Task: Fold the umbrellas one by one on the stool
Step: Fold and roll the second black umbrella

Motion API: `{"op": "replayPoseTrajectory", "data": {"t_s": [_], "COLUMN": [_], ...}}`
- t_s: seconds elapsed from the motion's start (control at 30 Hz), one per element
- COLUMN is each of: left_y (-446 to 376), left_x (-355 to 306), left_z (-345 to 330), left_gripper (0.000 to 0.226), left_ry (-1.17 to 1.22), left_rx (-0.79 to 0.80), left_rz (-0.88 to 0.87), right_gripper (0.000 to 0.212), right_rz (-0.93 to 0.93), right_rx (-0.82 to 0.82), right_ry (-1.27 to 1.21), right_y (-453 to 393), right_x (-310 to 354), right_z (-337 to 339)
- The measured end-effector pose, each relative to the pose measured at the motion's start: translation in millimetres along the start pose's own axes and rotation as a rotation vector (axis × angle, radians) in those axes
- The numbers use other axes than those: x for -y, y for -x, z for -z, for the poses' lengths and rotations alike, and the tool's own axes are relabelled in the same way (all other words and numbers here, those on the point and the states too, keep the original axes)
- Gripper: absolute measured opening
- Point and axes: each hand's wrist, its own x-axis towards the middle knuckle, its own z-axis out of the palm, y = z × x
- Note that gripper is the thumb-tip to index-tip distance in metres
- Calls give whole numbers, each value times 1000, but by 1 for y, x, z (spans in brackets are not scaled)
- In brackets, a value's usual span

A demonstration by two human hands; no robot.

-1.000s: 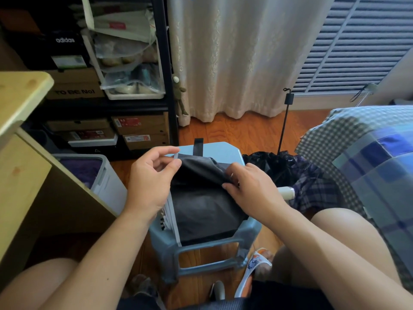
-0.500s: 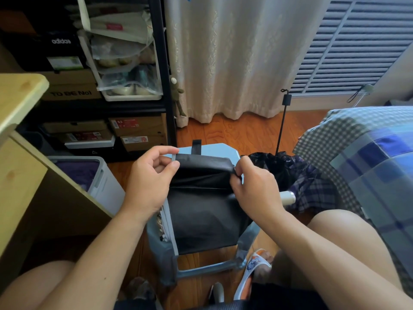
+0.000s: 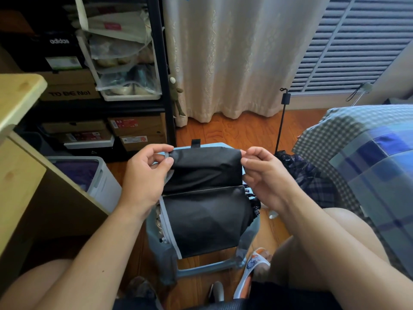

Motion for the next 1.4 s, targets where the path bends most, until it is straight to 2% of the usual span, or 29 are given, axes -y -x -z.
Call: {"op": "replayPoseTrajectory", "data": {"t_s": [0.07,0.17,0.23,0.37,0.57,0.67,0.77,0.9,0.97,1.03,1.13,1.2,1.27,1.33,1.4], "left_y": [-2,-2,-1,-3,-13,-18,-21,-27,-35,-45,-53,-47,-35,-25,-17], "left_x": [1,1,-1,-2,-7,-14,-19,-17,-11,0,13,13,10,9,10], "left_z": [1,1,0,0,-5,-7,-8,-5,-7,-10,-15,-17,-15,-8,-3], "left_gripper": [29,28,28,27,27,27,25,15,18,31,52,49,39,33,34], "left_ry": [30,56,64,80,122,127,121,112,54,3,-269,-510,-620,-664,-760], "left_rx": [-12,0,11,-15,-11,-4,-18,-31,16,62,80,110,186,347,576], "left_rz": [12,10,2,-14,-70,-106,-124,-39,39,141,201,98,-47,-182,-240], "right_gripper": [20,20,23,29,26,28,16,10,8,9,34,46,46,40,33], "right_rz": [-59,-122,-84,25,24,-14,85,101,118,162,98,-19,-61,-50,-30], "right_rx": [53,20,-10,-43,-94,-76,-90,-169,-226,-305,-288,-195,-145,-138,-140], "right_ry": [-80,213,265,99,380,445,480,487,536,656,964,1005,1034,1098,1203], "right_y": [-2,-3,-3,-5,-15,-24,-31,-40,-46,-54,-65,-72,-75,-82,-92], "right_x": [7,2,-3,5,-1,3,8,4,0,-3,-7,-10,-11,-12,-16], "right_z": [5,7,5,5,3,3,6,11,11,8,3,4,5,6,5]}}
